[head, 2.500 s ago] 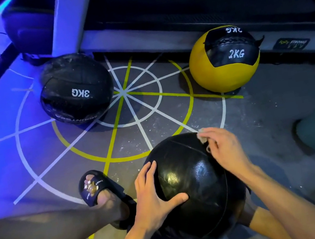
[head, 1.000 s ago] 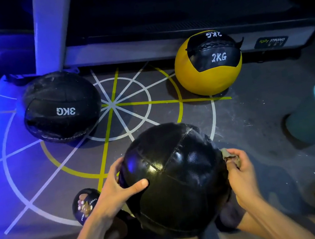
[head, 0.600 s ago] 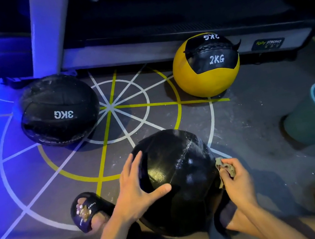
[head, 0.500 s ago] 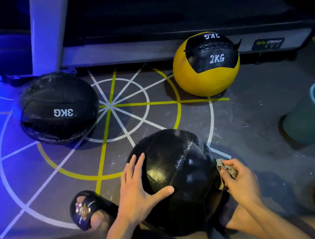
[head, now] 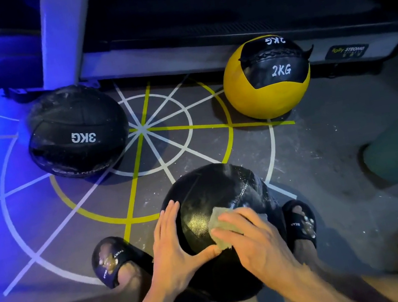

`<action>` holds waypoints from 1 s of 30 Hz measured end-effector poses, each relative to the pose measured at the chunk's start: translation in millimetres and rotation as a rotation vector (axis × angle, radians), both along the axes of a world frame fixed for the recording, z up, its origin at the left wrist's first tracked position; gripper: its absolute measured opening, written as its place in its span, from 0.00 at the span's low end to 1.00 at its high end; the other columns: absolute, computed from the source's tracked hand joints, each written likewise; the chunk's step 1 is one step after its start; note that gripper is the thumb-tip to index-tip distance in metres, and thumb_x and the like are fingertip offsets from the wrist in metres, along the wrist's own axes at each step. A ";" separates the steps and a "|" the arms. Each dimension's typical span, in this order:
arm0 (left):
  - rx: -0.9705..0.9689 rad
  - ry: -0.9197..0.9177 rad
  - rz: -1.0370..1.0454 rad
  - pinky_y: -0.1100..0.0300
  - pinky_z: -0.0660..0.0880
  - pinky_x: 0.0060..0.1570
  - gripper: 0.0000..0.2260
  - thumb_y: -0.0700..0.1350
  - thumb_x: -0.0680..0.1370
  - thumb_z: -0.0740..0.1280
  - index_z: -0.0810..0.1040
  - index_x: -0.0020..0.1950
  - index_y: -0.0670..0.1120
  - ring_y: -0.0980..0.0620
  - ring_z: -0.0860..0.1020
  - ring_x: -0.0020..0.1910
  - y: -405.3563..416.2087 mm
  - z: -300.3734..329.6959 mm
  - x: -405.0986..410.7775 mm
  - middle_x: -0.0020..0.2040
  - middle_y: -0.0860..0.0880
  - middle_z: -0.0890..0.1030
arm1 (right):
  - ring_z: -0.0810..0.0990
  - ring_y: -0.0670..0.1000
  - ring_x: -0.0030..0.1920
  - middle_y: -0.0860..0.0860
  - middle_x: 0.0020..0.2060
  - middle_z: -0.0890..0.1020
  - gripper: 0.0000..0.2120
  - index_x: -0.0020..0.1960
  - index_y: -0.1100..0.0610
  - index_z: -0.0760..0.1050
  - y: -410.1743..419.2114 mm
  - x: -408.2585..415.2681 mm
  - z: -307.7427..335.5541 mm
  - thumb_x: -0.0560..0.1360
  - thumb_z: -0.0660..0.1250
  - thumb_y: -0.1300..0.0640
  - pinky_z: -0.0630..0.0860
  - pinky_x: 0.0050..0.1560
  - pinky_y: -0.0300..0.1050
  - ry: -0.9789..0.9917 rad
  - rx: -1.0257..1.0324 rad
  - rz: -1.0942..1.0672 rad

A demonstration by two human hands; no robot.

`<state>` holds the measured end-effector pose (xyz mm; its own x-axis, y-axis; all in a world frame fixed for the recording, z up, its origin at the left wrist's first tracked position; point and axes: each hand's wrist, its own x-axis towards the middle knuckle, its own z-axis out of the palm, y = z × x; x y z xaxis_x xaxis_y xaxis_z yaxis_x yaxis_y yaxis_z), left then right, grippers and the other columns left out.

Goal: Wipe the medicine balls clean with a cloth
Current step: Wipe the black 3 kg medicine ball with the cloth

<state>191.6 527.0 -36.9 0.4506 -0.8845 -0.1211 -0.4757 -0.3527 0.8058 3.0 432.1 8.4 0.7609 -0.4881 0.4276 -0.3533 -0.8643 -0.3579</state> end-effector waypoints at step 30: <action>-0.041 -0.023 -0.007 0.51 0.57 0.79 0.58 0.75 0.57 0.79 0.60 0.81 0.56 0.59 0.52 0.81 21.1 0.5 -8.7 0.79 0.68 0.54 | 0.75 0.48 0.50 0.41 0.55 0.81 0.23 0.53 0.48 0.84 -80.0 0.9 -10.4 0.67 0.71 0.73 0.79 0.54 0.49 0.057 0.250 -0.261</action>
<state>182.9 548.1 -36.4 0.4470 -0.8914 -0.0747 -0.4962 -0.3166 0.8084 3.9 352.1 -2.0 0.6161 -0.7530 0.2309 -0.5757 -0.6307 -0.5205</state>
